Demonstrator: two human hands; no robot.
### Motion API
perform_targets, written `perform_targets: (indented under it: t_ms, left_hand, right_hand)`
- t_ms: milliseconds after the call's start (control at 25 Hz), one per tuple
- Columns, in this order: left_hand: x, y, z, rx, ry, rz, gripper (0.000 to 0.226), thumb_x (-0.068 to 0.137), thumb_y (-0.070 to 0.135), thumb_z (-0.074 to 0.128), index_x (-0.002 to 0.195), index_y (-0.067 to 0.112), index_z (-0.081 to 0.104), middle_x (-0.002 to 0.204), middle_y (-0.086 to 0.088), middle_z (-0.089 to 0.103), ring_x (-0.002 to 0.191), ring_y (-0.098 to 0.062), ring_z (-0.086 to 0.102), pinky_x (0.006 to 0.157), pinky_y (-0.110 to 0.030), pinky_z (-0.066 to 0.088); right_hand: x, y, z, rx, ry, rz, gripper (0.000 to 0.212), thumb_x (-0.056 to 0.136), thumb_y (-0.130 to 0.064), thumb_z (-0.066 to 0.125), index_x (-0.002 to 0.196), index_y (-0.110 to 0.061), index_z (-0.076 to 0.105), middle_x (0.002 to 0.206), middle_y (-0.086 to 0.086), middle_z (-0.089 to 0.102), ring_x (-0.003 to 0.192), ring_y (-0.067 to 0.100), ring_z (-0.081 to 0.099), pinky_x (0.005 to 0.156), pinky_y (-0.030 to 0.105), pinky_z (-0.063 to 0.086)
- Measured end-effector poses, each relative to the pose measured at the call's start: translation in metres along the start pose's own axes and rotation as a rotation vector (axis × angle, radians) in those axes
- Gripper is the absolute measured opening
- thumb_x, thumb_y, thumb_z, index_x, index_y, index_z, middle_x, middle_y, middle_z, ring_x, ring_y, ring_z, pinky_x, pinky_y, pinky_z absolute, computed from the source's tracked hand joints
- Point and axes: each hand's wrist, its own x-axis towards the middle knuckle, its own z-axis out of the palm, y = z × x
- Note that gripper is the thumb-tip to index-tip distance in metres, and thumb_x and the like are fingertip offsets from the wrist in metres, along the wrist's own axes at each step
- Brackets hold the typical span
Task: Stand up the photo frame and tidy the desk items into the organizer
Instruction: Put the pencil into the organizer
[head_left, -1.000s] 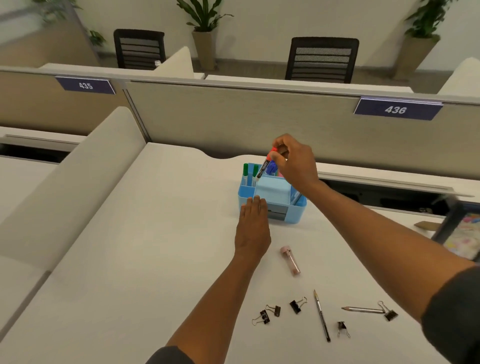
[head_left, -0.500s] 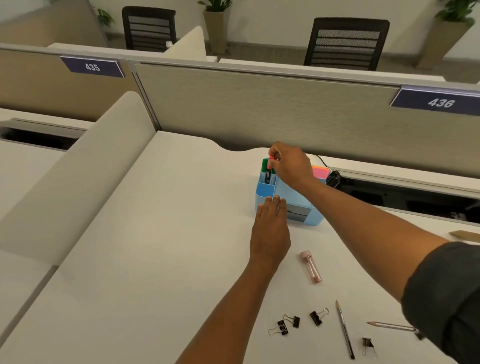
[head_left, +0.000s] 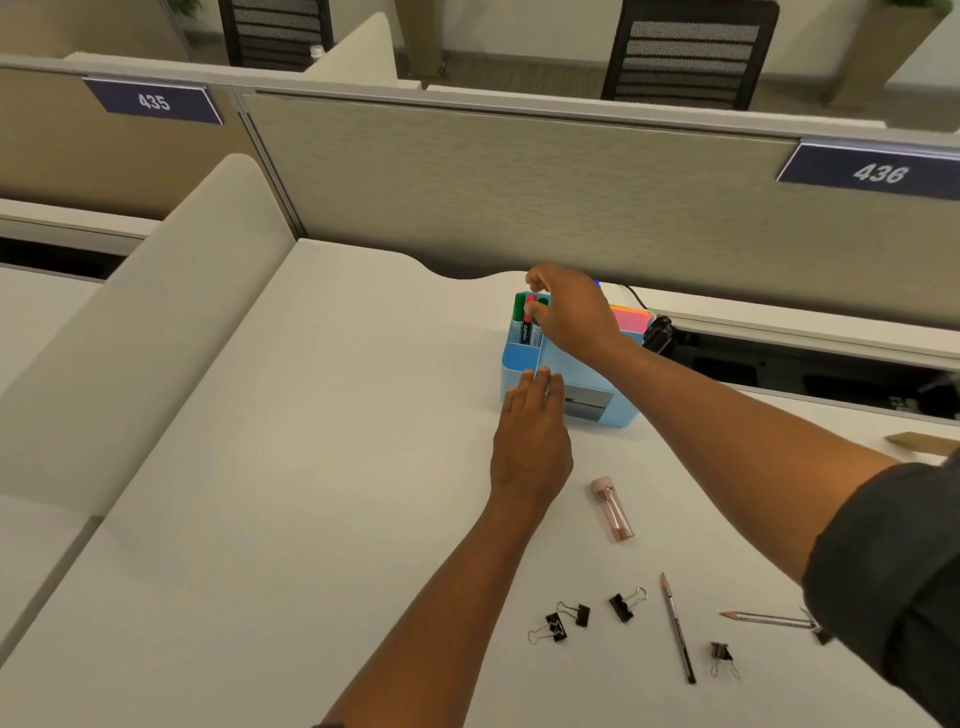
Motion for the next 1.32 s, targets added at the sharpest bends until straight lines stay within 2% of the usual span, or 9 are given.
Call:
perform_targets:
  t_ms: [120,200,360,480,680,840,1000,1200,1320]
  left_hand:
    - [0.000,0.001,-0.004,0.019,-0.022,-0.013,0.063,0.097,0.020,0.053,0.152,0.015,0.022,0.161,-0.005,0.016,0.148,-0.022,0.011,0.114,-0.030,0.002]
    - [-0.005,0.005,-0.006,0.016,-0.026,-0.029,0.062,0.097,0.020,0.055,0.151,0.017,0.025,0.160,-0.004,0.017,0.148,-0.022,0.014,0.116,-0.032,0.009]
    - [-0.027,0.020,-0.005,0.012,-0.021,-0.060,0.057,0.093,0.017,0.059,0.146,0.017,0.037,0.153,-0.007,0.035,0.140,-0.024,0.034,0.112,-0.036,0.031]
    - [-0.052,0.035,0.001,0.031,-0.046,-0.030,0.047,0.092,0.016,0.058,0.138,0.017,0.047,0.139,-0.008,0.050,0.123,-0.025,0.049,0.099,-0.036,0.042]
    - [-0.084,0.057,0.008,-0.114,-0.250,0.137,0.030,0.089,0.014,0.058,0.117,0.025,0.064,0.117,0.002,0.058,0.105,-0.018,0.053,0.089,-0.031,0.043]
    - [-0.101,0.075,0.013,-0.103,-0.460,0.220,0.029,0.087,0.017,0.065,0.113,0.030,0.067,0.119,0.005,0.055,0.101,-0.019,0.055,0.087,-0.031,0.046]
    - [-0.117,0.086,0.019,0.015,-0.385,0.186,0.014,0.088,0.032,0.064,0.100,0.026,0.067,0.105,0.001,0.057,0.093,-0.022,0.055,0.083,-0.035,0.044]
    - [-0.132,0.111,0.024,0.250,-0.357,0.172,0.039,0.084,0.053,0.055,0.087,0.017,0.070,0.086,-0.005,0.063,0.083,-0.024,0.056,0.070,-0.036,0.036]
    - [-0.144,0.121,0.029,0.266,-0.425,0.156,0.035,0.084,0.049,0.056,0.079,0.015,0.060,0.085,-0.006,0.064,0.079,-0.025,0.057,0.070,-0.035,0.033]
  right_hand:
    - [-0.011,0.001,-0.016,0.019,0.056,-0.067,0.030,0.090,-0.018,0.063,0.119,-0.014,0.058,0.120,0.004,0.065,0.108,0.020,0.060,0.089,0.033,0.048]
    - [-0.026,0.004,-0.027,0.040,0.111,-0.104,0.028,0.090,-0.015,0.062,0.118,-0.014,0.059,0.118,0.003,0.065,0.106,0.019,0.060,0.089,0.030,0.048]
    - [-0.076,0.012,-0.041,0.065,0.205,-0.141,0.022,0.091,-0.010,0.059,0.113,-0.010,0.063,0.110,0.004,0.068,0.099,0.018,0.059,0.084,0.022,0.043]
    - [-0.124,0.026,-0.046,0.098,0.154,-0.080,0.021,0.091,-0.009,0.059,0.111,-0.010,0.065,0.112,0.006,0.068,0.104,0.021,0.060,0.091,0.031,0.050]
    - [-0.207,0.060,-0.050,0.046,-0.040,0.116,0.022,0.095,-0.018,0.057,0.116,-0.018,0.066,0.121,0.002,0.065,0.110,0.018,0.058,0.094,0.022,0.040]
    - [-0.271,0.082,-0.057,0.042,-0.077,0.145,0.021,0.093,-0.014,0.059,0.111,-0.020,0.067,0.114,-0.004,0.067,0.105,0.014,0.059,0.093,0.026,0.046]
    - [-0.318,0.092,-0.057,0.026,-0.069,0.143,0.023,0.088,-0.010,0.063,0.108,-0.020,0.065,0.108,-0.006,0.067,0.102,0.015,0.058,0.088,0.023,0.043]
    - [-0.346,0.097,-0.057,0.035,-0.086,0.167,0.024,0.087,-0.008,0.061,0.107,-0.021,0.063,0.106,-0.009,0.065,0.102,0.016,0.056,0.085,0.023,0.041]
    - [-0.354,0.098,-0.057,0.034,-0.103,0.192,0.026,0.088,-0.009,0.060,0.111,-0.022,0.062,0.109,-0.009,0.064,0.104,0.015,0.055,0.084,0.021,0.038]
